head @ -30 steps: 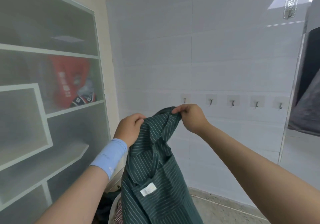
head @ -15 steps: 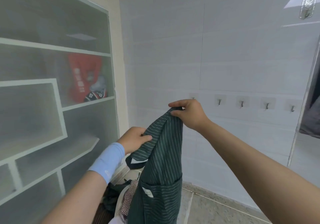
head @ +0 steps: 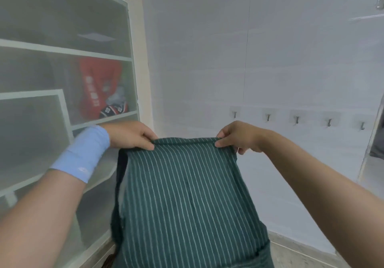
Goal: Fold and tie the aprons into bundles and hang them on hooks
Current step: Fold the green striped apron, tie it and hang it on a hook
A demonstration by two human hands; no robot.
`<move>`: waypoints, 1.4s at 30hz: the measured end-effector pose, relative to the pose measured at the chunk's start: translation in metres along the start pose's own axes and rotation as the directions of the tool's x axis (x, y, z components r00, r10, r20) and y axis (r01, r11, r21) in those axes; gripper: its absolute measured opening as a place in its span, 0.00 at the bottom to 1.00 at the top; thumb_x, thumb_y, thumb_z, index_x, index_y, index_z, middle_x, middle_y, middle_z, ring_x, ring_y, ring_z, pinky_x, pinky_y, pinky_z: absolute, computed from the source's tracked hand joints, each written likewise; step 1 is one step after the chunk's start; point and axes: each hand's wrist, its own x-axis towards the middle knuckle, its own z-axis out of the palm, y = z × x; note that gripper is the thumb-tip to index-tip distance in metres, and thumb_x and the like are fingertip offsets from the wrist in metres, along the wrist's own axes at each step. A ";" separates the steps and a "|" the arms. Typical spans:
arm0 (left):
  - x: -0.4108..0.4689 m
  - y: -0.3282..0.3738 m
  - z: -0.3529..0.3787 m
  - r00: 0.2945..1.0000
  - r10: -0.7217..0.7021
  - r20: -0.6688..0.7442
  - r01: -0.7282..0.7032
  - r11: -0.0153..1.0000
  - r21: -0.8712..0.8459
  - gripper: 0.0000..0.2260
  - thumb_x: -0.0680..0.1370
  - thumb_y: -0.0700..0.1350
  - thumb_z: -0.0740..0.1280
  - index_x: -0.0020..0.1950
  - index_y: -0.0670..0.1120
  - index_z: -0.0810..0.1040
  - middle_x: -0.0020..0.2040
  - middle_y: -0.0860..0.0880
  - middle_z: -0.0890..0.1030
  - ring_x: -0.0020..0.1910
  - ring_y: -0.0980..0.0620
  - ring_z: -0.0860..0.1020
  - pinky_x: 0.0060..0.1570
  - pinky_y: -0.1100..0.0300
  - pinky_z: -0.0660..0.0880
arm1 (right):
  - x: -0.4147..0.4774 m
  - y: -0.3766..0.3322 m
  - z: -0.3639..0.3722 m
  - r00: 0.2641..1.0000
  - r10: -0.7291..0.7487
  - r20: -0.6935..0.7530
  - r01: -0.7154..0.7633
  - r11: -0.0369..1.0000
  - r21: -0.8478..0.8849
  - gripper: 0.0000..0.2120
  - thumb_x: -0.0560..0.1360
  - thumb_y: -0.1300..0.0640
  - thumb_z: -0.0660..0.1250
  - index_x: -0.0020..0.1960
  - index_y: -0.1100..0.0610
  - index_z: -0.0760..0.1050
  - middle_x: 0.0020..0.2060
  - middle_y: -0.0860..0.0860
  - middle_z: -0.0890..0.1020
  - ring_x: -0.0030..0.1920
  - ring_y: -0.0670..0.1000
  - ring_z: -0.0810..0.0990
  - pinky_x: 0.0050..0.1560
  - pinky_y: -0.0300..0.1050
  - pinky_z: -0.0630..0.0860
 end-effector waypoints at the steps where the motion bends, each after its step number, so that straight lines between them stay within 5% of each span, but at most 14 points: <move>1: 0.019 -0.008 0.008 0.998 -0.033 -0.047 0.041 0.984 0.172 0.05 0.78 0.45 0.69 0.52 0.47 0.82 0.48 0.51 0.84 0.49 0.50 0.81 0.53 0.57 0.76 | 0.010 0.005 0.007 0.998 0.016 -0.054 -0.019 0.999 -0.043 0.04 0.75 0.55 0.73 0.43 0.53 0.81 0.36 0.49 0.83 0.34 0.50 0.76 0.32 0.41 0.71; 4: 0.064 -0.030 0.038 0.981 -0.074 -0.181 0.130 0.938 0.323 0.04 0.78 0.45 0.68 0.44 0.47 0.79 0.40 0.51 0.79 0.44 0.49 0.77 0.44 0.58 0.72 | 0.035 0.018 0.030 0.992 0.007 -0.124 -0.011 0.999 -0.036 0.03 0.74 0.56 0.74 0.43 0.54 0.81 0.37 0.50 0.84 0.34 0.48 0.80 0.33 0.41 0.72; 8: 0.110 -0.064 0.077 0.935 -0.064 -0.348 0.168 0.946 0.278 0.06 0.80 0.48 0.66 0.52 0.52 0.82 0.50 0.52 0.82 0.49 0.49 0.79 0.51 0.54 0.76 | 0.078 0.053 0.057 0.940 0.009 -0.341 -0.057 0.990 -0.129 0.04 0.72 0.57 0.74 0.42 0.52 0.79 0.38 0.48 0.82 0.37 0.48 0.79 0.35 0.41 0.74; 14: 0.177 -0.114 0.133 0.928 -0.102 -0.358 0.292 0.799 0.527 0.12 0.81 0.53 0.62 0.48 0.50 0.83 0.44 0.51 0.81 0.45 0.50 0.75 0.42 0.57 0.70 | 0.153 0.123 0.100 0.939 0.143 -0.312 -0.189 0.975 -0.121 0.04 0.71 0.58 0.74 0.41 0.52 0.79 0.40 0.49 0.82 0.38 0.47 0.79 0.37 0.42 0.77; 20: 0.248 -0.165 0.192 0.911 -0.410 -0.046 0.412 0.909 0.057 0.12 0.81 0.46 0.62 0.46 0.40 0.81 0.41 0.45 0.83 0.38 0.47 0.82 0.36 0.59 0.74 | 0.225 0.189 0.146 0.905 0.398 -0.148 -0.404 0.915 -0.010 0.05 0.72 0.62 0.69 0.45 0.58 0.83 0.31 0.54 0.83 0.29 0.51 0.81 0.30 0.41 0.78; 26: 0.281 -0.198 0.231 0.886 -0.282 -0.368 0.281 0.958 -0.057 0.10 0.81 0.43 0.62 0.57 0.48 0.83 0.54 0.47 0.82 0.48 0.46 0.78 0.47 0.56 0.74 | 0.259 0.228 0.187 0.908 0.325 -0.265 -0.307 0.945 0.109 0.05 0.75 0.59 0.67 0.43 0.51 0.80 0.39 0.46 0.82 0.38 0.44 0.78 0.32 0.34 0.69; 30: 0.272 -0.220 0.279 0.958 -0.228 -0.174 0.253 0.958 0.136 0.11 0.81 0.47 0.62 0.56 0.56 0.83 0.53 0.52 0.81 0.47 0.49 0.78 0.47 0.56 0.75 | 0.250 0.268 0.230 0.917 0.346 -0.198 -0.345 0.938 0.042 0.05 0.75 0.59 0.67 0.43 0.51 0.80 0.40 0.48 0.84 0.39 0.51 0.82 0.34 0.40 0.76; 34: 0.252 -0.229 0.326 0.975 -0.183 0.126 0.147 0.956 0.252 0.09 0.81 0.49 0.61 0.49 0.53 0.82 0.44 0.54 0.81 0.43 0.50 0.77 0.45 0.58 0.75 | 0.228 0.298 0.269 0.953 0.299 -0.054 -0.299 0.890 -0.345 0.13 0.78 0.59 0.62 0.56 0.50 0.82 0.54 0.51 0.79 0.47 0.53 0.80 0.46 0.46 0.78; 37: 0.236 -0.225 0.357 0.944 -0.183 0.276 0.097 0.950 0.297 0.07 0.81 0.49 0.62 0.52 0.51 0.80 0.46 0.53 0.80 0.45 0.50 0.77 0.46 0.58 0.73 | 0.209 0.314 0.294 0.936 0.324 0.140 -0.179 0.777 -0.603 0.16 0.79 0.57 0.60 0.63 0.45 0.79 0.59 0.51 0.78 0.57 0.55 0.78 0.57 0.50 0.76; 40: 0.226 -0.221 0.381 0.833 -0.232 0.502 0.125 0.963 0.238 0.16 0.81 0.46 0.63 0.68 0.51 0.76 0.62 0.52 0.80 0.54 0.50 0.80 0.57 0.53 0.77 | 0.194 0.325 0.312 0.872 0.418 0.254 -0.198 0.776 -0.599 0.16 0.80 0.52 0.61 0.66 0.47 0.76 0.64 0.53 0.74 0.62 0.58 0.74 0.65 0.53 0.71; 42: 0.222 -0.218 0.392 0.766 -0.242 0.596 0.164 0.969 0.183 0.19 0.80 0.45 0.64 0.71 0.51 0.73 0.68 0.51 0.76 0.46 0.52 0.82 0.57 0.54 0.77 | 0.191 0.328 0.319 0.841 0.457 0.288 -0.249 0.801 -0.544 0.19 0.80 0.50 0.62 0.70 0.49 0.72 0.68 0.54 0.70 0.66 0.59 0.72 0.66 0.53 0.71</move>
